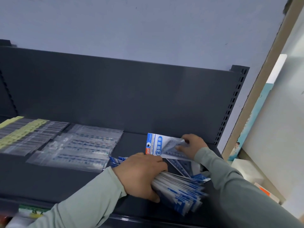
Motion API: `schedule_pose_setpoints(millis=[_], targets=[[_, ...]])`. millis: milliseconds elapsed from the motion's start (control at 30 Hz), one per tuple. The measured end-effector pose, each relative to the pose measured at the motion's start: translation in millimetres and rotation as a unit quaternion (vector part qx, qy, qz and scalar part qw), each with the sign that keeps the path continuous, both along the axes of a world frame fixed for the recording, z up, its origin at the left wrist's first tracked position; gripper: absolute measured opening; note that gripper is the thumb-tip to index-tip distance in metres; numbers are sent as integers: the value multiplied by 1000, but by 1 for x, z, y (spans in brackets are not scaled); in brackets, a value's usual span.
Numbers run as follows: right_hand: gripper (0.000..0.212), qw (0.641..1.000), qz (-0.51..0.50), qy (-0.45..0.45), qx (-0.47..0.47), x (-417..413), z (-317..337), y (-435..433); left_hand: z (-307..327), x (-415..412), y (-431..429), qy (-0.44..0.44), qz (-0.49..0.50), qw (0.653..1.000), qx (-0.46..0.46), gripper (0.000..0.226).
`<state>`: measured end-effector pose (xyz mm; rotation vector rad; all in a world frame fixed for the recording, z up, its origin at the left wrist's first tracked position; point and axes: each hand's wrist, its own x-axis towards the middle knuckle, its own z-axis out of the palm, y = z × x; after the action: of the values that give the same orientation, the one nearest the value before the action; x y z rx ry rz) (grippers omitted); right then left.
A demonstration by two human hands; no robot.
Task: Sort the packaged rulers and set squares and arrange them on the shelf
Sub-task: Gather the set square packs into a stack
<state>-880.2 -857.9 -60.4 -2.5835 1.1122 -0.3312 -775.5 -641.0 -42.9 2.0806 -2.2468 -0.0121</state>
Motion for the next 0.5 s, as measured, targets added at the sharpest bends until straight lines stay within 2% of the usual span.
schedule_pose_setpoints(millis=[33, 133, 200, 300, 400, 433, 500], targets=[[19, 1000, 6, -27, 8, -3, 2, 1, 0, 0, 0, -1, 1, 1000, -2, 60], [28, 992, 44, -109, 50, -12, 7, 8, -1, -1, 0, -14, 2, 1000, -11, 62], [27, 983, 90, -127, 96, -19, 12, 15, -2, 0, 1, -16, -5, 999, -41, 66], [24, 962, 177, -40, 203, -30, 20, 28, -3, -1, 1, -19, -8, 996, -90, 85], [24, 927, 183, 26, 328, -42, 28, 41, -1, -3, 0, -21, 26, 999, -37, 108], [28, 926, 166, 23, 339, -44, 28, 41, 0, -4, 0, -15, 33, 999, -16, 111], [25, 948, 106, 5, 299, -41, 22, 37, 1, -5, 0, -5, 28, 1000, 0, 97]])
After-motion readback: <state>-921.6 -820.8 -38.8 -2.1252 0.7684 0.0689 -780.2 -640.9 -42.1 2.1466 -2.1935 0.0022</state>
